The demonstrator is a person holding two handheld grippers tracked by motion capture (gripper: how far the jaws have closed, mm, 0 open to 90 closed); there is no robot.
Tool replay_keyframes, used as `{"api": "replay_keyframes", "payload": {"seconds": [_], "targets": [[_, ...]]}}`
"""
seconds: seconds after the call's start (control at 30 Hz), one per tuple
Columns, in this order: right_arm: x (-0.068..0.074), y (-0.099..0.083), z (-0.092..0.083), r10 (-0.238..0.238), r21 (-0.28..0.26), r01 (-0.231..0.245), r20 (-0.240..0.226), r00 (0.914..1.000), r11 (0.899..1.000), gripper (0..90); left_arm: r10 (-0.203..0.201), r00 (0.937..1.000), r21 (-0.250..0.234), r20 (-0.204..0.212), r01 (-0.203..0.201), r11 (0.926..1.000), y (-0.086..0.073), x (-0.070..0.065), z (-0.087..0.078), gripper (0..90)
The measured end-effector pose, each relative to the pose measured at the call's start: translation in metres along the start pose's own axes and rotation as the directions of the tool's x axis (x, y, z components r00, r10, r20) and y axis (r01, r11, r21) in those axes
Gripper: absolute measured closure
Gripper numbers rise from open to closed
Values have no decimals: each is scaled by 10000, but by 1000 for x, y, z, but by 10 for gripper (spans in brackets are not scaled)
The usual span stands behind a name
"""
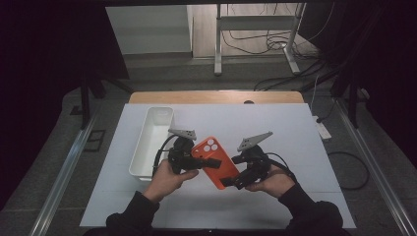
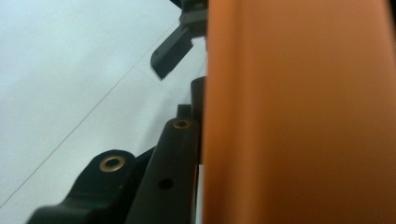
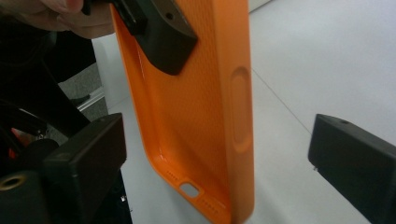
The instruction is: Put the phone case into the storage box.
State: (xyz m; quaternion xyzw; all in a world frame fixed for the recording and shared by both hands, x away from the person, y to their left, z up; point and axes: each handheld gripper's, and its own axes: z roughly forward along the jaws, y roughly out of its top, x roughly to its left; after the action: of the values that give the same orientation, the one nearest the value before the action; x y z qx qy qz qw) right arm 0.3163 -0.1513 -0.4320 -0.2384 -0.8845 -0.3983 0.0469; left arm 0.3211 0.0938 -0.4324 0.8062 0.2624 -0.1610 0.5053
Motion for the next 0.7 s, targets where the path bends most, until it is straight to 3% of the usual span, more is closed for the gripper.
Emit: {"api": "replay_keyframes", "payload": {"seconds": [0.07,0.23,0.3,0.43,0.57,0.63,0.7], "targets": [[1,0,1,15,54,-15,-9,10000,10000,141,93,9999,11,43,-93,10000,1,-2,1,856],[0,1,-2,-128,24,130,-687,9976,9999,407,215,9994,-6,258,-215,9998,1,-3,2,855],[1,0,-2,-160,11,161,-795,9967,9999,435,268,9990,8,359,-268,9996,1,-4,2,855],[-2,0,-3,-118,-84,106,-1567,9876,9999,671,537,9980,231,324,-545,9982,2,-7,6,849],[-3,0,-5,-25,-6,24,-1954,9807,10000,764,585,9967,188,555,-597,9980,2,-6,6,815],[-6,0,-6,103,-34,-113,-2246,9744,9999,829,642,9971,162,399,-649,9978,3,-7,6,760],[-4,1,-7,-20,-104,-4,-2211,9753,9999,836,533,9975,94,470,-538,9985,3,-6,5,745]]}}
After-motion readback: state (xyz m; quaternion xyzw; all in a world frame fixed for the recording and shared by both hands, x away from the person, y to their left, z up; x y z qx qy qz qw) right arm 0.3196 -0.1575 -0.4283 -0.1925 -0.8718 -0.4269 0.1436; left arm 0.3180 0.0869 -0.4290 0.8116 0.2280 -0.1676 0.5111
